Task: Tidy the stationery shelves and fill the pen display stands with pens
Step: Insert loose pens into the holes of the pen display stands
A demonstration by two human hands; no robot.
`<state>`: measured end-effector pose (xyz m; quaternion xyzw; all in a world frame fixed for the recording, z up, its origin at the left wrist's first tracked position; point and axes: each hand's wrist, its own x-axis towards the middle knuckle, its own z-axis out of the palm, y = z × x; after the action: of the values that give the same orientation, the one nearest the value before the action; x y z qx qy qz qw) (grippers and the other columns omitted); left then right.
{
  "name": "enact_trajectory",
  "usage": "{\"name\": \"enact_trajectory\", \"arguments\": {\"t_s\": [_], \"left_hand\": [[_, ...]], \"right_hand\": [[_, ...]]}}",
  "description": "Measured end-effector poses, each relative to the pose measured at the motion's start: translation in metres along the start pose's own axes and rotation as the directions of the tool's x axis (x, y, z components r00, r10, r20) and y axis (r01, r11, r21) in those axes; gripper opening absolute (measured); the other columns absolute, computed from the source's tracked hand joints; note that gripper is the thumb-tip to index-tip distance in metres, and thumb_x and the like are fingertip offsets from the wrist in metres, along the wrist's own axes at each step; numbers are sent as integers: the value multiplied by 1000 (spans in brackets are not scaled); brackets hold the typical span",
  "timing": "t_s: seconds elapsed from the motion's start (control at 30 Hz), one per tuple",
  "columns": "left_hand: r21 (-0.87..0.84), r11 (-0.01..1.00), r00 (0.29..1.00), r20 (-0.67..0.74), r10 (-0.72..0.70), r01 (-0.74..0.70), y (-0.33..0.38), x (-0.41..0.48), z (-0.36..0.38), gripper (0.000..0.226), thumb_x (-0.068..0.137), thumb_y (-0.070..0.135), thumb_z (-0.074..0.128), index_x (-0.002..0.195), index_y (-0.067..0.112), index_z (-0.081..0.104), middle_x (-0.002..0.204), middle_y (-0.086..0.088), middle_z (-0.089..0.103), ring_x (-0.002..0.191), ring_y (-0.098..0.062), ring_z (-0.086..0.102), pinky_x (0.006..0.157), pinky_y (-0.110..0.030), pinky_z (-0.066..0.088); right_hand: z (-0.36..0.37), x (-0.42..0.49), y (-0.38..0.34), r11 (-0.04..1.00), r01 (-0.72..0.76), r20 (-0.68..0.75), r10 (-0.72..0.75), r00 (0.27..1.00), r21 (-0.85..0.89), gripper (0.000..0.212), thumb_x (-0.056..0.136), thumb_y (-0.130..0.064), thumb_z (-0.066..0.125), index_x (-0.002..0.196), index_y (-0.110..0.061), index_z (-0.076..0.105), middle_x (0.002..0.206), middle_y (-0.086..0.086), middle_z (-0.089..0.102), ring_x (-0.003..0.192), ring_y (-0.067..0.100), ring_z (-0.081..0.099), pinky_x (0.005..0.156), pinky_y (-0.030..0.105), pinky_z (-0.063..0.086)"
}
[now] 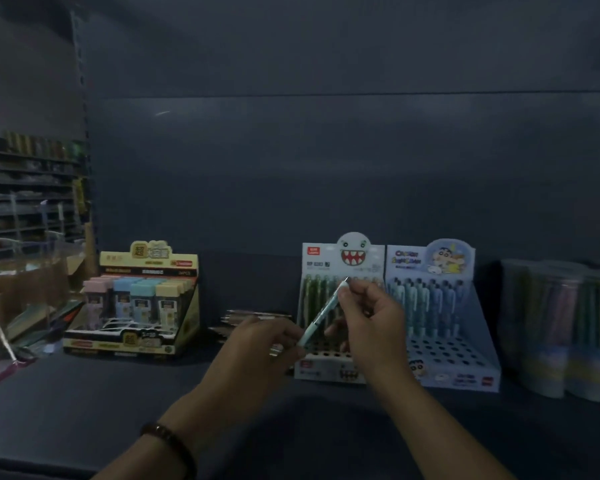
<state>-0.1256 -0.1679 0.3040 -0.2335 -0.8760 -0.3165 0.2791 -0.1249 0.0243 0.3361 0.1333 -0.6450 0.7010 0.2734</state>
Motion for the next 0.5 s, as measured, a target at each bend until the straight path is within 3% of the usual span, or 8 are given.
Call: {"name": "enact_trajectory", "arguments": {"t_s": [0.17,0.3,0.4,0.5], "left_hand": [[-76,997,1000,29,12,-10,44,24,28,6,96,34,75,97,39,72,82,28,65,92,8,60,71,-14,49],[-113,989,994,45,99,-94,75,44,54,9,99,39,70,107,40,69,86,28,66,86,3,64,69,-13,49],[9,983,983,34,182,-182,85,56,72,17,100,46,64,112,36,70,93,23,66,89,4,59,81,-11,46],[158,920,934,52,354,-358,84,61,93,27,99,51,57,115,37,74,106,20,70,95,-5,59,91,-30,52]], "right_hand": [[-51,25,-14,986,122,-13,-124,992,-118,26,98,-9,71,121,-22,69,81,10,68,52,21,69,44,29,51],[-93,53,-19,944,239,-17,-249,968,-227,31,98,-9,72,126,-24,68,78,14,64,64,22,71,60,30,56],[-120,77,-13,892,281,4,-299,954,-354,33,100,-17,72,130,-29,66,78,5,66,74,22,71,71,36,58],[-139,94,-4,817,330,43,-353,935,-473,36,102,-18,70,136,-27,65,79,-5,68,77,12,70,76,27,56]]}}
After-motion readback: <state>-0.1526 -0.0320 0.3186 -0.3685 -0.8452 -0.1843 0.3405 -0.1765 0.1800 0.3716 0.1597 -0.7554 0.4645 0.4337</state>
